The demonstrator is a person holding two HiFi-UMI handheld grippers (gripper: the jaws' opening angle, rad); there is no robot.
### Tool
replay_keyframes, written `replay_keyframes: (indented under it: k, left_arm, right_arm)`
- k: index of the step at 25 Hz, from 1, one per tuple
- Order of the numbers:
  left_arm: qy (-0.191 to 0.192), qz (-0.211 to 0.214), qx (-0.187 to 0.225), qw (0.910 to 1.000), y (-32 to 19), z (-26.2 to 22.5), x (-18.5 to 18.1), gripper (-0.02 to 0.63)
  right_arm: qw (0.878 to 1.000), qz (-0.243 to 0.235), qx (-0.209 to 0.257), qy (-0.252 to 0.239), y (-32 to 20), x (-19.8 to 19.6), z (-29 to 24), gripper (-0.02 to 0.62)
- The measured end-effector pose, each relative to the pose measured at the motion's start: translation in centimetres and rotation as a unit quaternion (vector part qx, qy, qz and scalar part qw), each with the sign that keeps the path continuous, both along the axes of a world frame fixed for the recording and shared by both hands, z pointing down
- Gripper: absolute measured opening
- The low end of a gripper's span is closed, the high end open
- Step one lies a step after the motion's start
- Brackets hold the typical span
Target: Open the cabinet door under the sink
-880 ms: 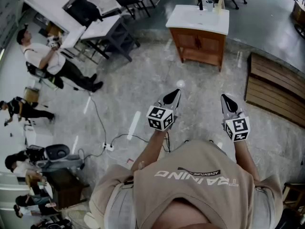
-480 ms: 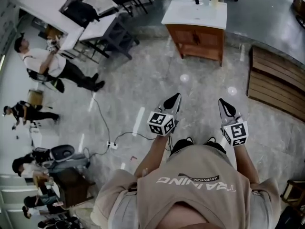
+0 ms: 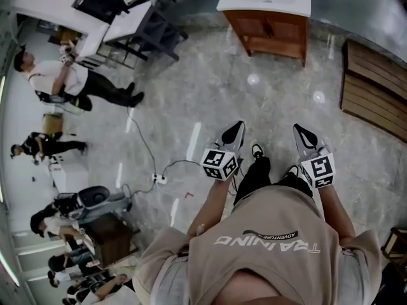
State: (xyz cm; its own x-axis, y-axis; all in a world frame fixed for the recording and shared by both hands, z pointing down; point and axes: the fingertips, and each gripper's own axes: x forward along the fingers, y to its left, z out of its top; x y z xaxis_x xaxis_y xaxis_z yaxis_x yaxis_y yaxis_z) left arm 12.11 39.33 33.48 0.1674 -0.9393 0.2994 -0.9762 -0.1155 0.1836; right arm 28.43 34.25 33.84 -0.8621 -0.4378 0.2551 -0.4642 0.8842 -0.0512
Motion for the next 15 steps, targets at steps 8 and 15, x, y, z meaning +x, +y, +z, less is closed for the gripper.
replay_keyframes:
  k: [8,15]
  left_arm:
    - [0.018,0.008,0.009,0.9998,-3.1,1.6,-5.8,0.015]
    - [0.024,0.047,0.03,0.9982,-8.5,0.7,-12.1,0.015]
  right_arm:
    - [1.0,0.013,0.009,0.018,-2.8,-5.6,0.1,0.002]
    - [0.999,0.006,0.038,0.039,-5.3,-13.9,-2.0,0.002]
